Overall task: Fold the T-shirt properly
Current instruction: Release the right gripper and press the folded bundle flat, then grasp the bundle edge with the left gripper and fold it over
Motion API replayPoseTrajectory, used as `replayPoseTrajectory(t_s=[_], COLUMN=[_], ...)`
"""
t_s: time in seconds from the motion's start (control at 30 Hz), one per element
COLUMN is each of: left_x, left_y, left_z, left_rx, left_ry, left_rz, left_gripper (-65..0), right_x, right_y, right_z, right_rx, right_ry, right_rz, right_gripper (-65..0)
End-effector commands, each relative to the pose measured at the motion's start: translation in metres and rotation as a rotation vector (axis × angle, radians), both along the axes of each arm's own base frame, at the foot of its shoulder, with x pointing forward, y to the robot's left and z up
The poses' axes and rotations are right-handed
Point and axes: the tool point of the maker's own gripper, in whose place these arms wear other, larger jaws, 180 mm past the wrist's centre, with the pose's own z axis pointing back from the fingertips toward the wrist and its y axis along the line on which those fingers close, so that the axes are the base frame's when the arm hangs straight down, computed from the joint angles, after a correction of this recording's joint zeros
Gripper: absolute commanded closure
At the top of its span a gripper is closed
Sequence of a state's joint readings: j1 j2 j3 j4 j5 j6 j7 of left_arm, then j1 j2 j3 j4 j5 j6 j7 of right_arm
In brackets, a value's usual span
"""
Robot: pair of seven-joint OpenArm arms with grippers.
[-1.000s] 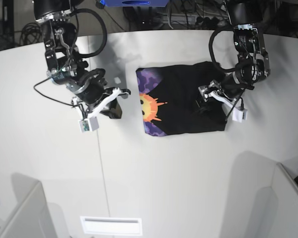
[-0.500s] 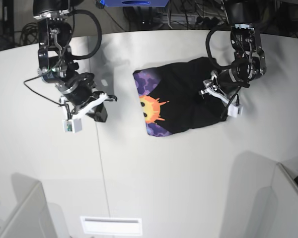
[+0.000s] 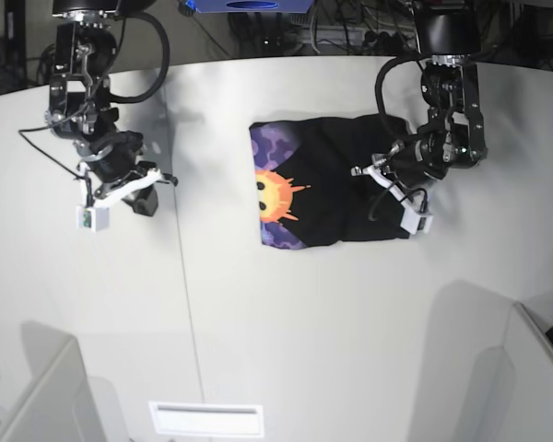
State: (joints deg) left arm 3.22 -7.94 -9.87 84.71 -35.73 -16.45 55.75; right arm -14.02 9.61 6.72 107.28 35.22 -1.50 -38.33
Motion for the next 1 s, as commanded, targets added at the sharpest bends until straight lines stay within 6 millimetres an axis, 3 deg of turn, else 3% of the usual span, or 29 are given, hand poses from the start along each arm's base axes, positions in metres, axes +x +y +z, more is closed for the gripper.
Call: replayPoseTrajectory(t_s=[0.0, 0.23, 0.53, 0.97], left_x=[-0.007, 0.007, 0.031, 0.042], left_y=[0.000, -0.030, -0.052, -0.093], left_z=[-0.007, -0.005, 0.010, 0.025], left_rx=[0.063, 0.229, 0.471, 0.671], left_ry=[0.045, 0.005, -0.096, -0.211], left_rz=[-0.037, -0.273, -0.616, -0.979], left_gripper=[0.0, 0.0, 0.0, 0.0], right_x=[0.006, -0.004, -0.019, -0.050], right_y=[-0.005, -0.036, -0.073, -0.094], right_z=[0.012, 0.008, 0.003, -0.014], right_rx=[-0.006, -0.029, -0.059, -0.056], right_ry=[-0.046, -0.028, -0.003, 0.063], right_rz=[-0.007, -0.086, -0.183, -0.276], right_gripper=[0.0, 0.0, 0.0, 0.0])
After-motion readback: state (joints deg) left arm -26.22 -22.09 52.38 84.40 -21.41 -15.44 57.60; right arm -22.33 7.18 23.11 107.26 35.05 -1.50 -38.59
